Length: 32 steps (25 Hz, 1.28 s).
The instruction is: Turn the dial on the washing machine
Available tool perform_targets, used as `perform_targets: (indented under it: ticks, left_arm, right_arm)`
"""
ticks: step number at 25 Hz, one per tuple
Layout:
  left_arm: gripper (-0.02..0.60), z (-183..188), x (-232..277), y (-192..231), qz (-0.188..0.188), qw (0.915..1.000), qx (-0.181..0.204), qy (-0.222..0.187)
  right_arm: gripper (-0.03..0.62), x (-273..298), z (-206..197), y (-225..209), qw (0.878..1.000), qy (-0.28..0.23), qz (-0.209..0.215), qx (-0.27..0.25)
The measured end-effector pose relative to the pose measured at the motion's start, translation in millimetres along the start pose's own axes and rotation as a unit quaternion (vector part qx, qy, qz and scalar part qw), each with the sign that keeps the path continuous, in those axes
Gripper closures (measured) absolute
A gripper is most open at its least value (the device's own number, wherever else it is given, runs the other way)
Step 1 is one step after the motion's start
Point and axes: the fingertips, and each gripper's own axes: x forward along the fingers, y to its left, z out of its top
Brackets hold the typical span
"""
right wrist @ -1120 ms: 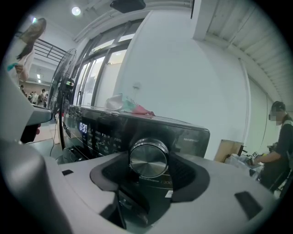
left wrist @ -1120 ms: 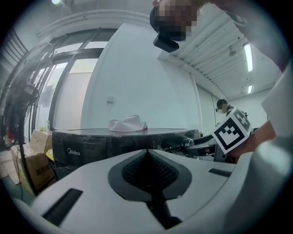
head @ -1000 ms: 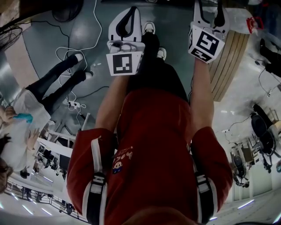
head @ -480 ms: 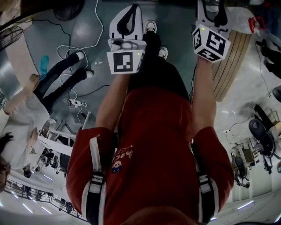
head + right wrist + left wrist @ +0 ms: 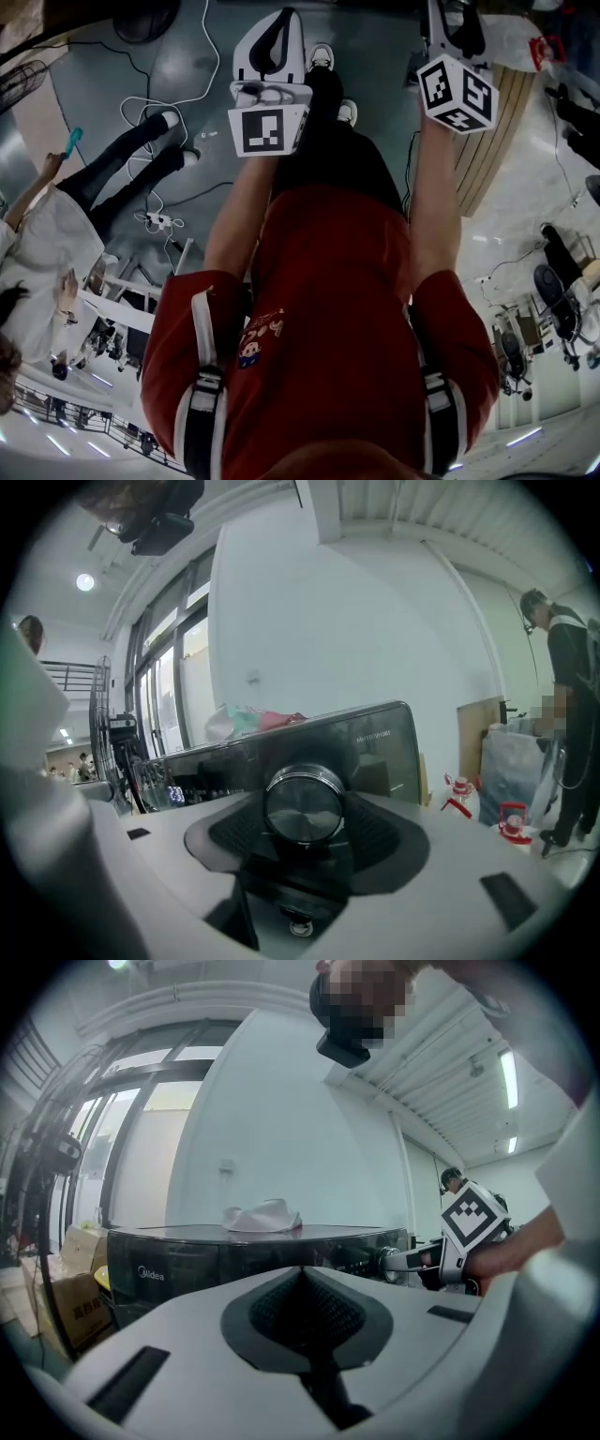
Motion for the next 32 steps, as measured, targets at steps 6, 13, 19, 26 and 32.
perform_targets:
  ticks: [6, 13, 19, 26, 32]
  left_arm:
    - [0.565, -0.9, -0.9, 3.7, 0.000, 1.0000, 0.000, 0.002]
    - [0.566, -0.5, -0.6, 1.5, -0.001, 1.0000, -0.001, 0.000]
    - [0.566, 1.0, -1.8, -2.4, -0.002, 1.0000, 0.001, 0.000]
    - [0.566, 2.8, -2.0, -2.9, -0.004, 1.0000, 0.004, -0.001]
    - [0.566, 3.7, 1.9, -6.3, -0.003, 1.0000, 0.003, -0.002]
  right_arm:
    - [0.318, 1.4, -1.2, 3.7, 1.000, 0.001, 0.000, 0.000]
    - [0.318, 1.1, -1.1, 1.6, 1.000, 0.000, -0.002, 0.001]
    - [0.318, -2.1, -0.1, -0.8, 1.000, -0.001, 0.000, 0.011]
    - [0.318, -1.9, -1.1, -1.5, 0.998, -0.006, 0.013, 0.056]
    - [0.318, -0.9, -1.3, -7.7, 0.993, -0.013, 0.032, 0.115]
